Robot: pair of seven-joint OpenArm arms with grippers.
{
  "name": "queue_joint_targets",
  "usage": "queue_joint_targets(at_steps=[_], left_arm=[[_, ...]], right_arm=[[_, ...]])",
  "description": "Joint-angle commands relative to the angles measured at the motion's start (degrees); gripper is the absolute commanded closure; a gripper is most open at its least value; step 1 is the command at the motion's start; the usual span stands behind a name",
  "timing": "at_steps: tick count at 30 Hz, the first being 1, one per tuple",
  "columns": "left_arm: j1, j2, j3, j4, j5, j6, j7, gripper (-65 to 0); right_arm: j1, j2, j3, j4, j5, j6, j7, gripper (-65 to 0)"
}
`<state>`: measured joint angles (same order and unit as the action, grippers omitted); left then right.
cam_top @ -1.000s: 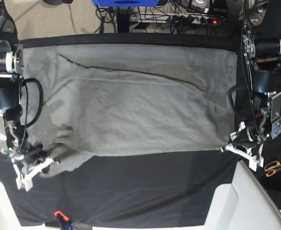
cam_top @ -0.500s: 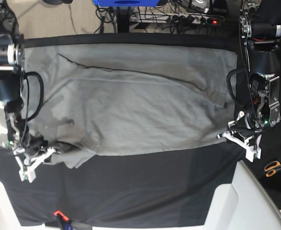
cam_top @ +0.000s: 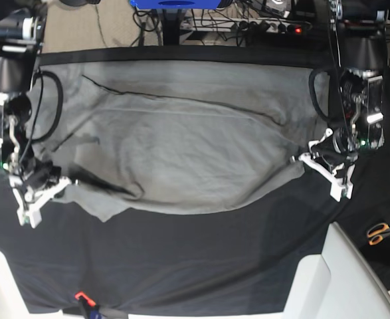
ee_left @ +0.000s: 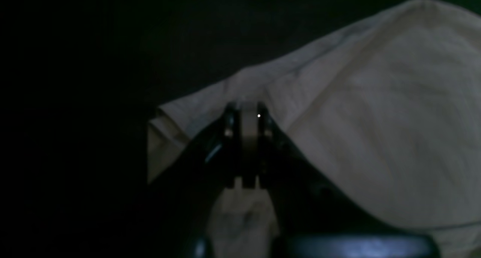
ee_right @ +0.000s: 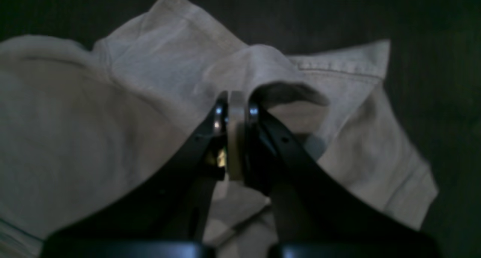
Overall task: Fold the T-shirt properly
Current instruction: 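Hold the hem with both grippers and lift it toward the collar, then lay the lifted hem over the collar half with both grippers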
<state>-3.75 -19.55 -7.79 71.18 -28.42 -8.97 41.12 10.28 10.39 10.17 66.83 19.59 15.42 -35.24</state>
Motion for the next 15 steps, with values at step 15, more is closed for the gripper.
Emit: queue_joint_targets(at_steps=[15], left_arm=[[1.5, -4.5, -0.2, 2.9, -0.8, -0.5, -1.0, 0.0]], right_arm=[[-5.7, 1.4, 2.4, 7.2, 0.7, 0.2, 0.7, 0.0]])
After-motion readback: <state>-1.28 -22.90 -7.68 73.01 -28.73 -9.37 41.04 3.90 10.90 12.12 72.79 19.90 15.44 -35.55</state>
